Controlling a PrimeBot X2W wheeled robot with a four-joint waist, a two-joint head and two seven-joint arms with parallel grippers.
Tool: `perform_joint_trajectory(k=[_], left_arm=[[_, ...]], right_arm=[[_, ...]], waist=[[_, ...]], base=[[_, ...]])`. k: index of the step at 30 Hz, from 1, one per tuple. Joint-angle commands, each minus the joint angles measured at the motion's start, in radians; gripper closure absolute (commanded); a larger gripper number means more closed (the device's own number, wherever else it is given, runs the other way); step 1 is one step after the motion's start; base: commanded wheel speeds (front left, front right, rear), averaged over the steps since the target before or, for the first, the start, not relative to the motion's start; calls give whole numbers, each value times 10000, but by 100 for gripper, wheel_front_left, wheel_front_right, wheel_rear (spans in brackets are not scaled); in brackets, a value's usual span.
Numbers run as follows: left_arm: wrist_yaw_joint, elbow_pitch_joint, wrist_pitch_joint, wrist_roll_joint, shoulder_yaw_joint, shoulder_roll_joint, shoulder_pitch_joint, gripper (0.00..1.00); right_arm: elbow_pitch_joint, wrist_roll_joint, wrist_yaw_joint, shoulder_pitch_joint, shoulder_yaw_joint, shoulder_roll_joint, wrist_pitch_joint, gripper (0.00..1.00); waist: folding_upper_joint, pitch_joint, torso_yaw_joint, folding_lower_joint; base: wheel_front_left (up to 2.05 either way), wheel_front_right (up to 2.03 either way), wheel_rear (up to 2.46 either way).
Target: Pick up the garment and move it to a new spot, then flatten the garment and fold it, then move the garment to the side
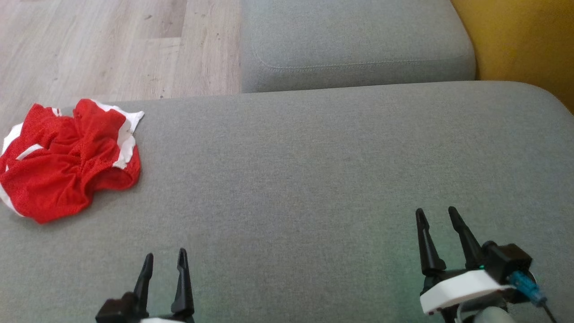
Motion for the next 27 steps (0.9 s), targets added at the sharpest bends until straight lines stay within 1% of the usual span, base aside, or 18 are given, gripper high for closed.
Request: perform_joint_trajectory(k=[1,13,27], left_arm=[[108,-246,-189,325,193,65,-180,0],[273,-64,-545,1521,80,68,-68,0],[338,324,-561,1133,161,65,-101,0]], right_arm=[[-269,-376,71,-141,315,-85,-203,0],[52,-1770,78,-140,605,-94,-557,0],[257,-1696,79,-181,610,-95,-573,0]], waist=[[0,-9,-3,1],[0,-68,4,1],[0,-102,-3,1]], base=[[0,0,0],[0,0,0],[0,0,0]])
